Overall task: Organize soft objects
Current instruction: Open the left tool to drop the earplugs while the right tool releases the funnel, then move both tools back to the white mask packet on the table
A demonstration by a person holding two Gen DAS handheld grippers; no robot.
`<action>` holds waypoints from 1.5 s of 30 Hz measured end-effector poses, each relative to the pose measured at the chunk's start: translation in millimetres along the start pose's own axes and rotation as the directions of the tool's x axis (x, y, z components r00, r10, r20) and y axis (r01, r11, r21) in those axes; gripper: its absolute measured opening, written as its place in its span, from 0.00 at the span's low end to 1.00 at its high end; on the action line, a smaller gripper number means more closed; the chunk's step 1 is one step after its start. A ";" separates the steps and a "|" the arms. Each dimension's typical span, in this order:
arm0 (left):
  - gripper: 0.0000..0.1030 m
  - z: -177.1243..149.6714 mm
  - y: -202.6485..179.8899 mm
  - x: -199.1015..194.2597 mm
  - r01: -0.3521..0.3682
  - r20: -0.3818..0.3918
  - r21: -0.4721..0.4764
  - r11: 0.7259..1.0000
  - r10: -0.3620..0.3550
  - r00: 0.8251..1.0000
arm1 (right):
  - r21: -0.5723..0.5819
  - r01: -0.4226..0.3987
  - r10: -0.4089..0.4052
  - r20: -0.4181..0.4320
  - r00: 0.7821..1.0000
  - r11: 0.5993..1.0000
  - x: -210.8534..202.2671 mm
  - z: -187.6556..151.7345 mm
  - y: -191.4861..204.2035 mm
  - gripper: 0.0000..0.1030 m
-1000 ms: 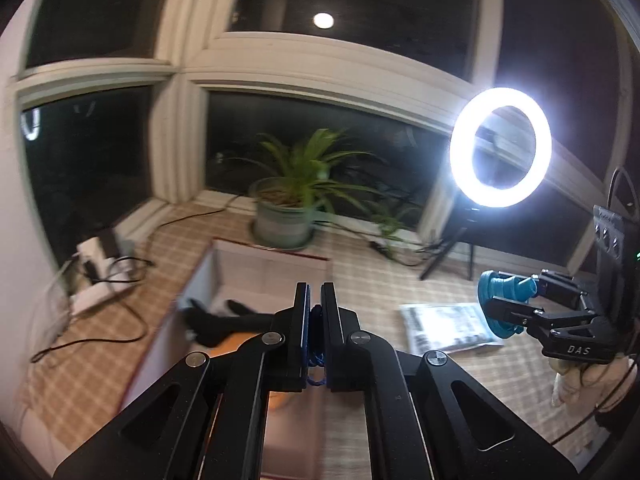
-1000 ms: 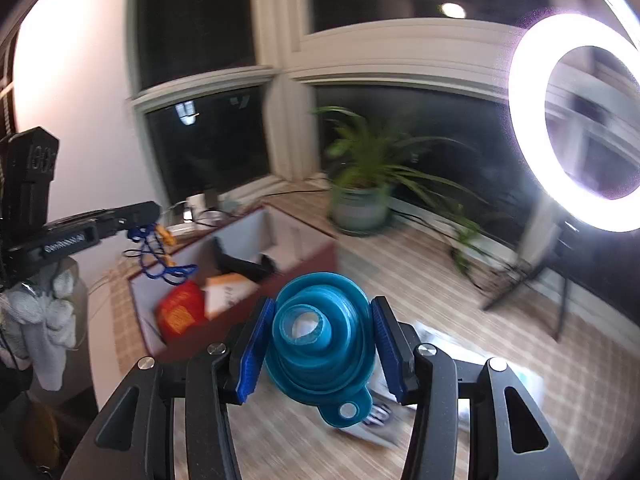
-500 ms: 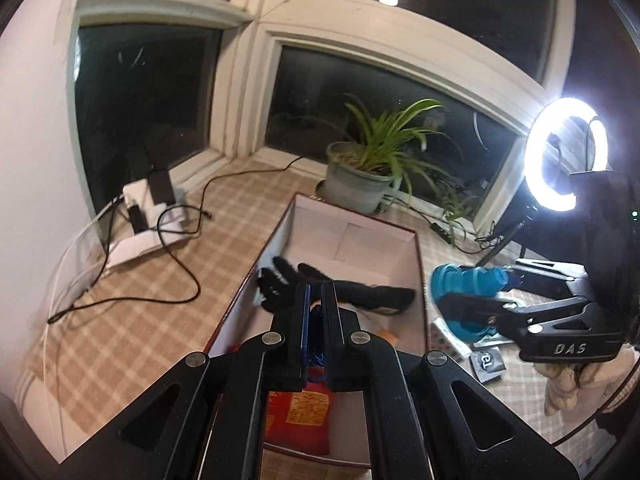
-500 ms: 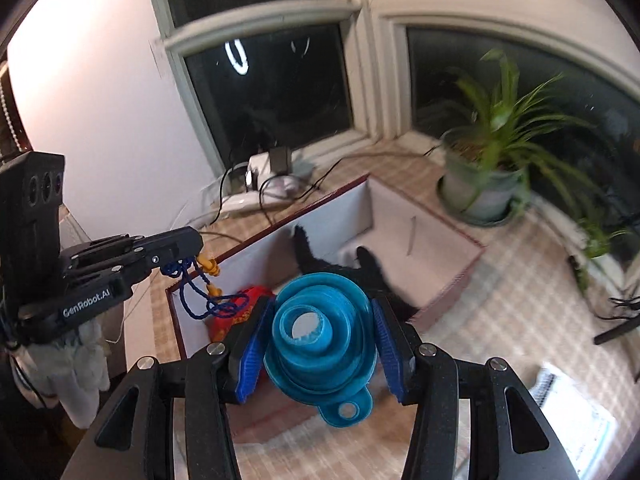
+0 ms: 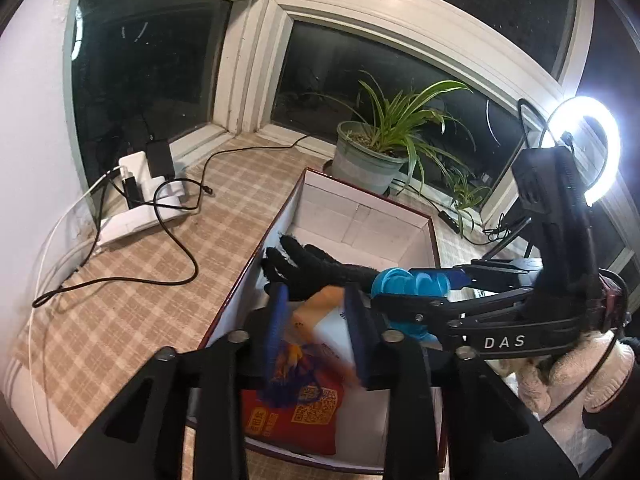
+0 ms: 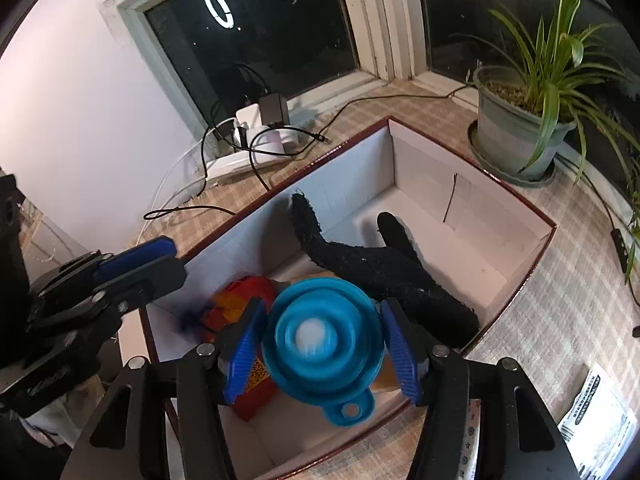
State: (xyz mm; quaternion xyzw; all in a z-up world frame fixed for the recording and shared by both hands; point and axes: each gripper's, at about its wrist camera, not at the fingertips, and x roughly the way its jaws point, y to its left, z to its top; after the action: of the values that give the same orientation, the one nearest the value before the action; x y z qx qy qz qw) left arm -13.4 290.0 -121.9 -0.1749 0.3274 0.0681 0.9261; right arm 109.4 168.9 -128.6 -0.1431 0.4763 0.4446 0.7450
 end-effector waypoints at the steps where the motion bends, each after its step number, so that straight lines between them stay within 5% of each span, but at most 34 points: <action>1: 0.31 0.1 -0.4 -0.7 -0.007 0.004 0.001 1.000 0.007 1.000 | 0.005 -0.004 0.004 -0.007 1.000 1.000 2.8 2.3 -1.5 0.55; 11: 0.39 0.6 2.5 -14.0 -0.007 0.031 -0.041 0.999 0.008 0.999 | 0.078 -0.047 0.044 0.037 0.998 0.996 -15.3 2.0 -17.2 0.58; 20: 0.48 1.5 -10.6 -37.9 0.048 0.075 -0.055 0.997 -0.044 0.996 | 0.139 -0.067 0.049 0.129 0.990 0.988 -74.4 -25.9 -41.8 0.58; 33: 0.55 -17.5 -86.3 -63.2 0.159 0.096 -0.002 0.987 -0.158 0.983 | 0.351 -0.005 -0.097 0.274 0.957 0.936 -209.8 -134.8 -139.1 0.58; 45: 0.55 -83.8 -175.6 -61.3 0.207 0.027 -0.014 0.978 -0.206 0.978 | 0.436 0.021 -0.139 0.238 0.961 0.900 -268.2 -255.8 -202.2 0.58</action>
State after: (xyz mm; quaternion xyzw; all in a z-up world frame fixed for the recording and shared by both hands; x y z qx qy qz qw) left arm -67.6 95.2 -94.9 -0.2149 0.2951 -0.0235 0.9307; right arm 81.5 -249.0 -75.9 0.0651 0.4527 0.3126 0.8325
